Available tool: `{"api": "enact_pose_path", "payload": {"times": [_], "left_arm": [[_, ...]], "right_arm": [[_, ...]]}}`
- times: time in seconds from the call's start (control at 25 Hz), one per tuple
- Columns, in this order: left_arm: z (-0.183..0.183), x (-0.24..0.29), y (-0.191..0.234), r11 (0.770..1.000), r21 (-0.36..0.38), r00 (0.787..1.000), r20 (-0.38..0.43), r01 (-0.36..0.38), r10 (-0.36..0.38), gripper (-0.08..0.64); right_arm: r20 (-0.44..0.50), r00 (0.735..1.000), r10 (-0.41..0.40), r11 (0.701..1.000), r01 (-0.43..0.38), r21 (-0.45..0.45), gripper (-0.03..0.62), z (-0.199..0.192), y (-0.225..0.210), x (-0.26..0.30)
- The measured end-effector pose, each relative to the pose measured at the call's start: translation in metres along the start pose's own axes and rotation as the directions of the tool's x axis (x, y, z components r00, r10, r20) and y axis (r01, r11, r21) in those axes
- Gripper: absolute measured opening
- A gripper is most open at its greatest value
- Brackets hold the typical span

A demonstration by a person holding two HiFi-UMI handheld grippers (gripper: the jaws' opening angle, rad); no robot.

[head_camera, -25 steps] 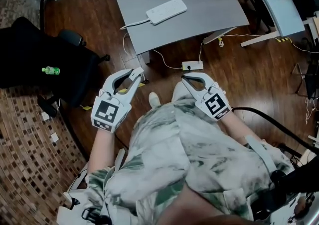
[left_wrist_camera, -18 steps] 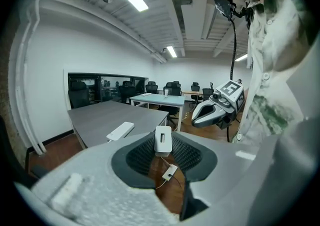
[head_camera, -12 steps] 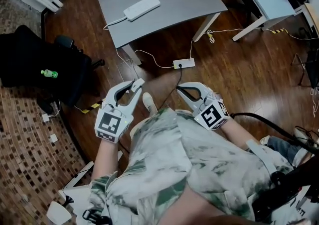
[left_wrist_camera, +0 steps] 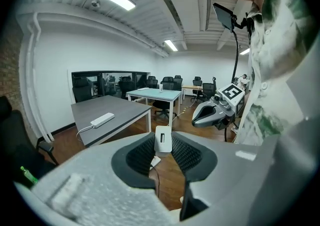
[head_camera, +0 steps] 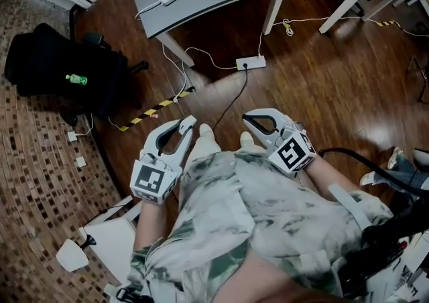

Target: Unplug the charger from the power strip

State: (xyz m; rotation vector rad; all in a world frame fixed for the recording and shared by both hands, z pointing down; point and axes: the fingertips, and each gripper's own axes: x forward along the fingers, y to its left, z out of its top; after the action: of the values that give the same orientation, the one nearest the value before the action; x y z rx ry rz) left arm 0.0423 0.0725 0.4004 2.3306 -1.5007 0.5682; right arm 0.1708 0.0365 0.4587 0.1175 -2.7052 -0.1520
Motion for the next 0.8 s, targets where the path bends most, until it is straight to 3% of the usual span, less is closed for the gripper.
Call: {"api": "enact_pose_path", "payload": {"times": [0.36, 0.6, 0.8], "left_arm": [[-0.003, -0.031, -0.029, 0.999, 0.036, 0.998, 0.05, 0.028, -0.029, 0.109], [-0.023, -0.071, -0.045, 0.995, 0.036, 0.992, 0.082, 0.09, -0.093, 0.109], [-0.039, -0.092, -0.056, 0.988, 0.038, 0.983, 0.095, 0.151, -0.154, 0.109]], "right_arm": [[0.028, 0.997, -0.067, 0.998, 0.068, -0.005, 0.003, 0.015, 0.033, -0.022], [0.08, 0.992, -0.093, 0.995, 0.09, 0.031, 0.005, 0.056, 0.081, -0.018], [0.074, 0.992, -0.105, 0.994, 0.102, 0.042, 0.023, 0.067, 0.123, -0.008]]}}
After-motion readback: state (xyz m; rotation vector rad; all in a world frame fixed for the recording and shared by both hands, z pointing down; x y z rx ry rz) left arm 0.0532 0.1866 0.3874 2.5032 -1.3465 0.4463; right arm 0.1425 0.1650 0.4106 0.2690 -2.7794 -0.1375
